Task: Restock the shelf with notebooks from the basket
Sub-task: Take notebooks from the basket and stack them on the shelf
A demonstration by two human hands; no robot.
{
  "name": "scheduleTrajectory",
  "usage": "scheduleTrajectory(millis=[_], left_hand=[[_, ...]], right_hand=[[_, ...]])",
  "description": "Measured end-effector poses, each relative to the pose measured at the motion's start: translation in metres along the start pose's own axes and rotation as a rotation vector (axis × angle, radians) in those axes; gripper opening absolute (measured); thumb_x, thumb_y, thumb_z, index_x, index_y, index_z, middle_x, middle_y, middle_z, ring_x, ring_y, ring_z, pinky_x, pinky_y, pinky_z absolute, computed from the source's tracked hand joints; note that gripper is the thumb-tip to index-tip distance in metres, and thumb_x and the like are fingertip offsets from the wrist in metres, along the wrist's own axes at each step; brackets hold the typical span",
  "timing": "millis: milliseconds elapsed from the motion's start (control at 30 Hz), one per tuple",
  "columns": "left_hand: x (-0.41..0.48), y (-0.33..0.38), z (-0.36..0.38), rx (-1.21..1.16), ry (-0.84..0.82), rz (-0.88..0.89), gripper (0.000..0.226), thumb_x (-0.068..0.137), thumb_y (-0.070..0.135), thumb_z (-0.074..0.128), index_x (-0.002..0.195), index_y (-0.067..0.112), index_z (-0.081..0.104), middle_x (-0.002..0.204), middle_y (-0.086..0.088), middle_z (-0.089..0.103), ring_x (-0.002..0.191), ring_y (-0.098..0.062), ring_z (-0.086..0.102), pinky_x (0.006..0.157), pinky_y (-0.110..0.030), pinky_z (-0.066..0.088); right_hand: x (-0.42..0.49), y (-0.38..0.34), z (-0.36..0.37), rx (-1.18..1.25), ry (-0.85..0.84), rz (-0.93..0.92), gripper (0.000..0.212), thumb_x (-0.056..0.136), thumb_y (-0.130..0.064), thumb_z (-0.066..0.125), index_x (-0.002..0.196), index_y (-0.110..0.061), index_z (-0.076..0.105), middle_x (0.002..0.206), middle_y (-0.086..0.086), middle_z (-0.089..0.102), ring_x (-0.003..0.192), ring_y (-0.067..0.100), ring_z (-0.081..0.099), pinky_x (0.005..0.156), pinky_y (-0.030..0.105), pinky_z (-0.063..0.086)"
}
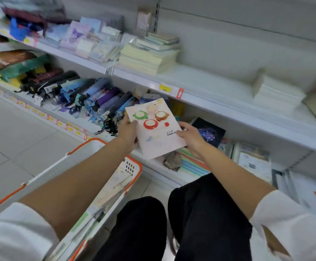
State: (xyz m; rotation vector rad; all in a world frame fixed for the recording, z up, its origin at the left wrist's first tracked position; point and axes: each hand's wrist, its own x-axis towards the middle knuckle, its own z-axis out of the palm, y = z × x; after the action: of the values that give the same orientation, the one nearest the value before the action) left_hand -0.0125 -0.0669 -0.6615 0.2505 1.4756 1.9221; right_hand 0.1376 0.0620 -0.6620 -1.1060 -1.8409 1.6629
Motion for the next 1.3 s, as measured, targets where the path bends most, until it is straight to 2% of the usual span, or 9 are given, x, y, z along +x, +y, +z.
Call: scheduleTrajectory(millis=[200,467,600,700,800,900,967,1067,1300], left_hand=[[-0.026,0.022,0.106,0.112,-0.265,0.090,0.030,0.096,0.000,0.047,0.122,0.012,0.057,0.120,-0.009,0.064,0.090,-0.020,0.066,0.067,-0.033,0.057],[-0.039,0.007,0.201,0.383,-0.500,0.087,0.042,0.086,0.006,0.068,0.127,0.004,0.060,0.118,-0.012,0.066,0.089,-0.013,0.063,0.067,-0.014,0.055],[-0.031,0.015,0.260,0.535,-0.522,0.250,0.050,0.078,0.009,0.076,0.126,0.008,0.061,0.118,-0.005,0.066,0.101,-0.018,0.063,0.093,-0.031,0.053],[-0.019,0.022,0.304,0.520,-0.546,0.284,0.048,0.077,0.005,0.077,0.123,0.009,0.063,0.108,-0.004,0.069,0.098,-0.019,0.064,0.093,-0.032,0.053],[-0.001,0.026,0.345,0.514,-0.556,0.324,0.044,0.076,0.002,0.076,0.117,0.011,0.065,0.101,-0.005,0.070,0.088,-0.016,0.062,0.083,-0.026,0.051],[0.017,0.027,0.380,0.519,-0.559,0.359,0.037,0.076,0.001,0.075,0.111,0.013,0.066,0.106,-0.008,0.070,0.086,-0.015,0.059,0.083,-0.027,0.048],[0.028,0.025,0.396,0.514,-0.568,0.361,0.035,0.077,0.001,0.075,0.109,0.011,0.067,0.107,-0.010,0.070,0.084,-0.015,0.059,0.080,-0.025,0.047],[0.043,0.014,0.406,0.533,-0.546,0.354,0.028,0.079,0.005,0.074,0.106,0.011,0.068,0.109,-0.009,0.070,0.096,-0.021,0.064,0.083,-0.028,0.050],[0.061,-0.013,0.398,0.563,-0.555,0.562,0.023,0.079,0.021,0.078,0.100,0.010,0.075,0.100,0.001,0.072,0.083,-0.009,0.062,0.084,-0.017,0.050]], right_hand=[[-0.024,-0.041,-0.098,0.101,0.197,-0.095,0.037,0.094,0.002,0.045,0.125,-0.017,0.057,0.118,0.012,0.064,0.090,0.024,0.061,0.052,0.024,0.050],[-0.039,-0.066,-0.215,0.323,0.501,-0.118,0.037,0.096,0.003,0.041,0.126,-0.018,0.049,0.120,0.014,0.062,0.097,0.025,0.062,0.062,0.030,0.052],[-0.031,-0.068,-0.259,0.397,0.583,-0.117,0.041,0.098,0.003,0.039,0.133,-0.016,0.047,0.121,0.011,0.061,0.099,0.023,0.060,0.064,0.030,0.050],[-0.018,-0.070,-0.286,0.431,0.670,-0.147,0.041,0.097,0.001,0.040,0.134,-0.016,0.048,0.117,0.007,0.062,0.097,0.020,0.061,0.071,0.032,0.054],[0.004,-0.074,-0.305,0.354,0.801,-0.183,0.035,0.094,0.002,0.040,0.117,-0.016,0.058,0.106,0.004,0.065,0.093,0.020,0.062,0.075,0.028,0.053],[0.029,-0.082,-0.325,0.221,0.962,-0.232,0.029,0.089,0.005,0.041,0.091,-0.012,0.064,0.078,-0.002,0.062,0.072,0.017,0.055,0.048,0.011,0.042],[0.046,-0.083,-0.341,0.104,1.038,-0.255,0.022,0.090,0.002,0.046,0.095,-0.007,0.066,0.081,0.001,0.059,0.079,0.019,0.053,0.057,0.012,0.044],[0.065,-0.076,-0.359,-0.072,1.047,-0.232,0.036,0.092,-0.014,0.059,0.121,0.008,0.057,0.095,0.009,0.059,0.092,0.019,0.055,0.084,0.026,0.042],[0.050,-0.036,-0.373,-0.077,0.774,-0.267,0.041,0.070,-0.033,0.084,0.104,-0.020,0.065,0.109,0.004,0.064,0.090,0.013,0.058,0.072,0.020,0.044]])
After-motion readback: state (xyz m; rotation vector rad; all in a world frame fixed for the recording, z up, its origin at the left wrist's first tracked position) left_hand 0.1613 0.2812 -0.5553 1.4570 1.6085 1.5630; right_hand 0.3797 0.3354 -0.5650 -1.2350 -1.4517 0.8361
